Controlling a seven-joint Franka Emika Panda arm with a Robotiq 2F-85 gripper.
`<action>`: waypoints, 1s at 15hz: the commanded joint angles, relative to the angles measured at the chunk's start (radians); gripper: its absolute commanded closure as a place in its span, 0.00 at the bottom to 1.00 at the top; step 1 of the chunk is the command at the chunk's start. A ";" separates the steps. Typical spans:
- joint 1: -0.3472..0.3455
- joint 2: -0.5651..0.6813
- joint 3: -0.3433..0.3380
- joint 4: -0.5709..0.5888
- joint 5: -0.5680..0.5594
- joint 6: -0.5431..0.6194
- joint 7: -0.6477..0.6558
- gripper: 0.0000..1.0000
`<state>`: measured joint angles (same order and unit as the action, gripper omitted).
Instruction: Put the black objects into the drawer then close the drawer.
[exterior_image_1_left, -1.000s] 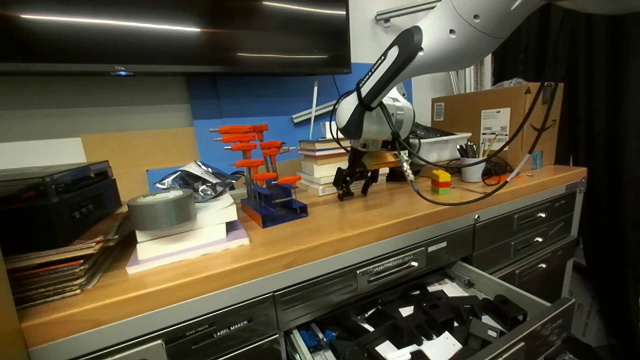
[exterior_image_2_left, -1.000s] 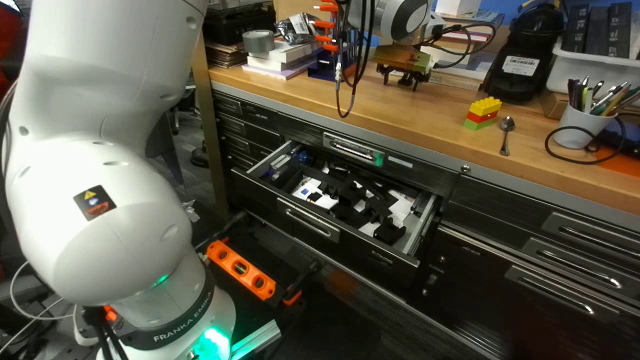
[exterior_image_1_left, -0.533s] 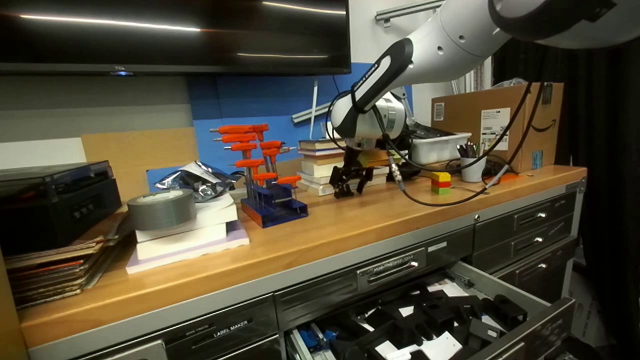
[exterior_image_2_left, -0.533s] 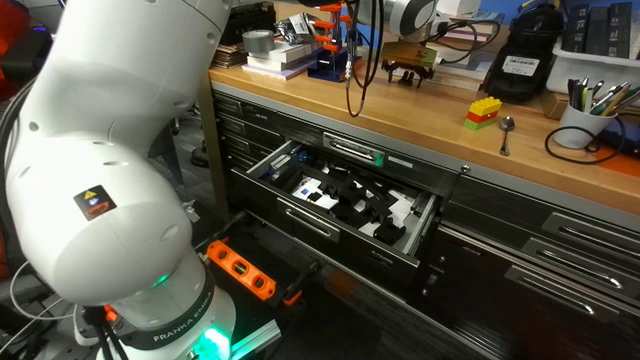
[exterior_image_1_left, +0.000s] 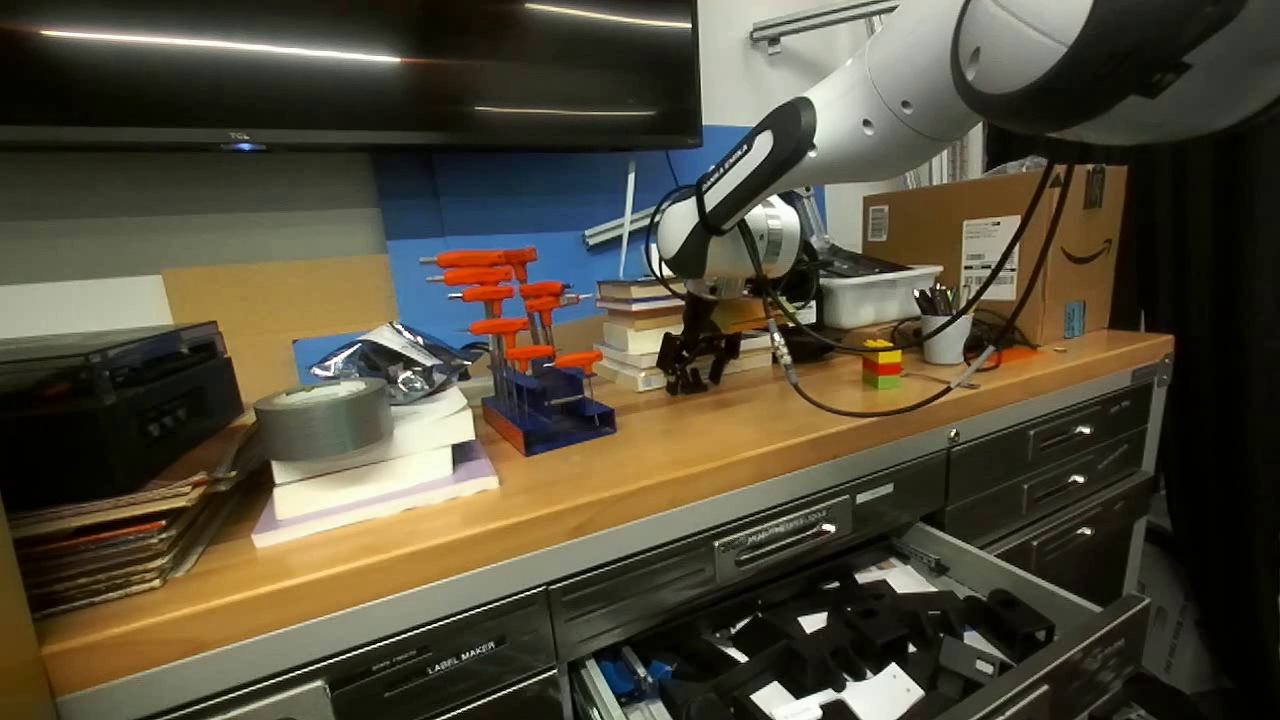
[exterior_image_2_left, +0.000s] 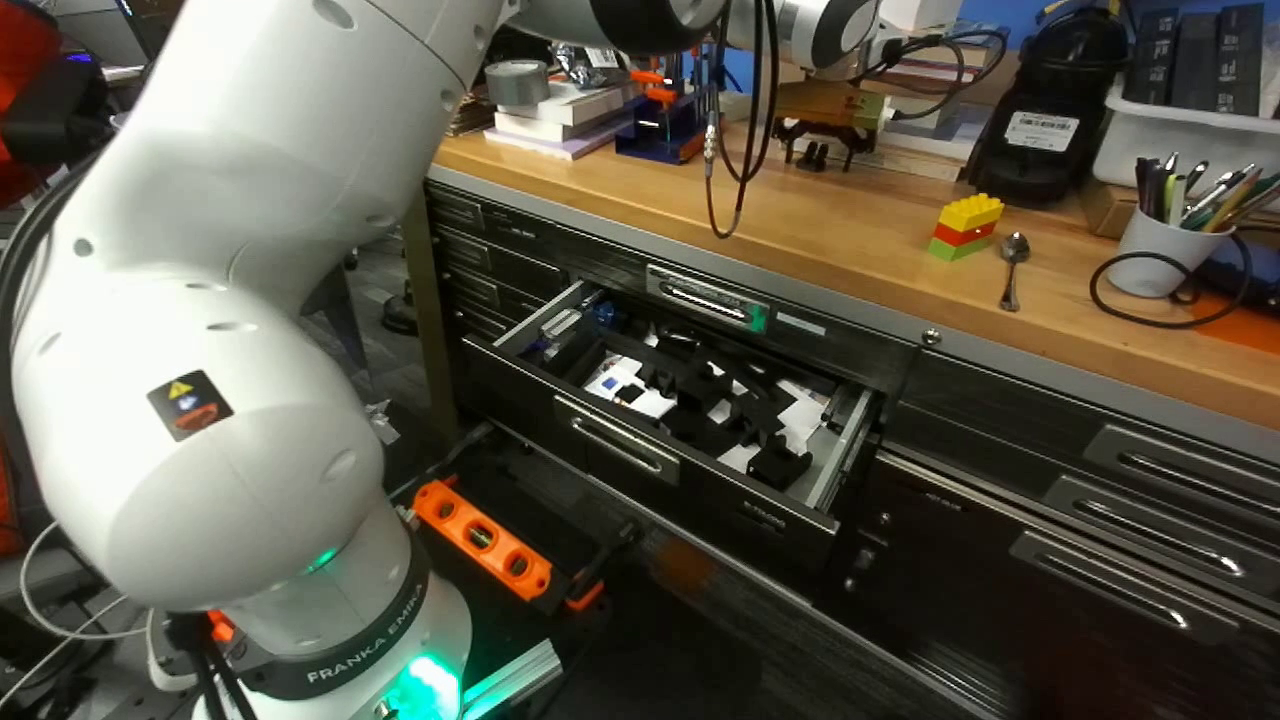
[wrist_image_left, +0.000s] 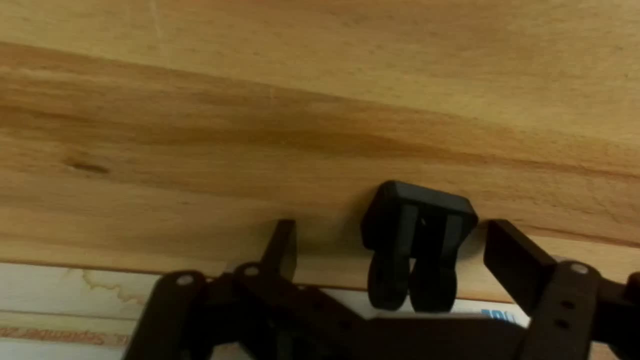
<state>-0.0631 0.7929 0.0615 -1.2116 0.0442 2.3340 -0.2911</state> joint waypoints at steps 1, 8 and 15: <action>0.002 0.053 0.002 0.099 -0.020 -0.043 -0.013 0.34; 0.012 0.055 -0.013 0.139 -0.041 -0.114 0.007 0.81; 0.043 -0.035 -0.043 0.060 -0.082 -0.212 0.080 0.78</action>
<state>-0.0435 0.8085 0.0411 -1.1129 -0.0098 2.1670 -0.2585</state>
